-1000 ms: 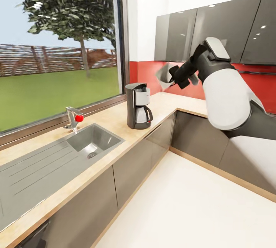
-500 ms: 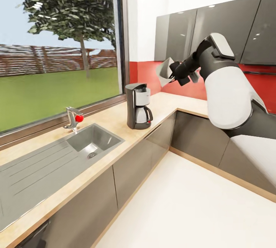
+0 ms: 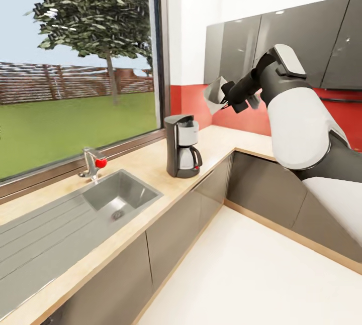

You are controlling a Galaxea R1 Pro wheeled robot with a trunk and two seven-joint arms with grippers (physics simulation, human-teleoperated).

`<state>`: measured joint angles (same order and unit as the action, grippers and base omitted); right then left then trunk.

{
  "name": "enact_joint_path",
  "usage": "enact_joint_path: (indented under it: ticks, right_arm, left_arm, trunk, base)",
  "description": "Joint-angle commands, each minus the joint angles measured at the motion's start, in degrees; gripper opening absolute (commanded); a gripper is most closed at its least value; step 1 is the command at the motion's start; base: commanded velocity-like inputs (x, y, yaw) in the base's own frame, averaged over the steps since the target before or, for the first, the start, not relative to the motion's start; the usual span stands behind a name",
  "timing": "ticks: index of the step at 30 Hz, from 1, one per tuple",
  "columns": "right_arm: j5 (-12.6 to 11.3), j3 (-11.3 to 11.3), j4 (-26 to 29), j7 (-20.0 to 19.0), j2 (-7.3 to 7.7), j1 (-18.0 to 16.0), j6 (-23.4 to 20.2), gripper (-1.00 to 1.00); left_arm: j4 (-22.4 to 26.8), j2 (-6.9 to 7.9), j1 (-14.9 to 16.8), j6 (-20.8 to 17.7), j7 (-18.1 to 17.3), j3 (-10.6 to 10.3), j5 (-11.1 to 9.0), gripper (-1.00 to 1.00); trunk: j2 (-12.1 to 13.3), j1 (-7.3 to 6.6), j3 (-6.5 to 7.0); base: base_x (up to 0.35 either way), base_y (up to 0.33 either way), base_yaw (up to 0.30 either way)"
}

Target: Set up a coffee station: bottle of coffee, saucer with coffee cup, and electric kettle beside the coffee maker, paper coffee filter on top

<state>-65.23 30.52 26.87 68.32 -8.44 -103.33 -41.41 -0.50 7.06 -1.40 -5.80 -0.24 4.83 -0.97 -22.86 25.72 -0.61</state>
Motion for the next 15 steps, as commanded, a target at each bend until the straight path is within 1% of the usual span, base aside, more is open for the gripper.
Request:
enact_joint_path:
  ticks: [1, 2, 6, 11, 15]
  right_arm:
    - [-0.17, 0.25, -0.11, 0.41, -0.06, -0.03, -0.23, -1.00]
    - [-0.16, 0.25, -2.96, 0.41, -0.02, -0.03, -0.20, -1.00]
    - [-0.16, 0.25, -5.78, 0.33, -0.01, -0.03, -0.16, -1.00]
    - [-0.11, 0.25, -5.94, 0.32, 0.00, -0.03, -0.16, -1.00]
    - [-0.05, 0.25, -6.00, 0.32, 0.00, 0.03, -0.16, -1.00]
  left_arm:
    - [0.06, -0.01, 0.00, -0.22, -0.03, 0.44, -0.10, 1.00]
    - [0.06, -0.03, 0.00, -0.11, -0.03, 0.44, -0.12, 1.00]
    - [0.06, -0.03, 0.00, -0.09, -0.03, 0.44, -0.16, 1.00]
    - [0.06, -0.03, 0.00, -0.06, -0.03, 0.44, -0.17, 1.00]
    - [0.06, -0.08, 0.00, -0.05, -0.02, 0.44, -0.18, 1.00]
  trunk:
    - [-0.06, 0.06, 0.03]
    - [-0.06, 0.06, 0.11]
    - [-0.06, 0.06, 0.38]
    - [-0.06, 0.06, 0.69]
    - [-0.06, 0.06, 0.77]
  base:
    - [0.334, -0.006, 0.067]
    - [0.289, -0.150, 0.148]
    - [0.277, -0.165, 0.186]
    - [0.231, -0.197, 0.197]
    - [0.189, -0.233, 0.066]
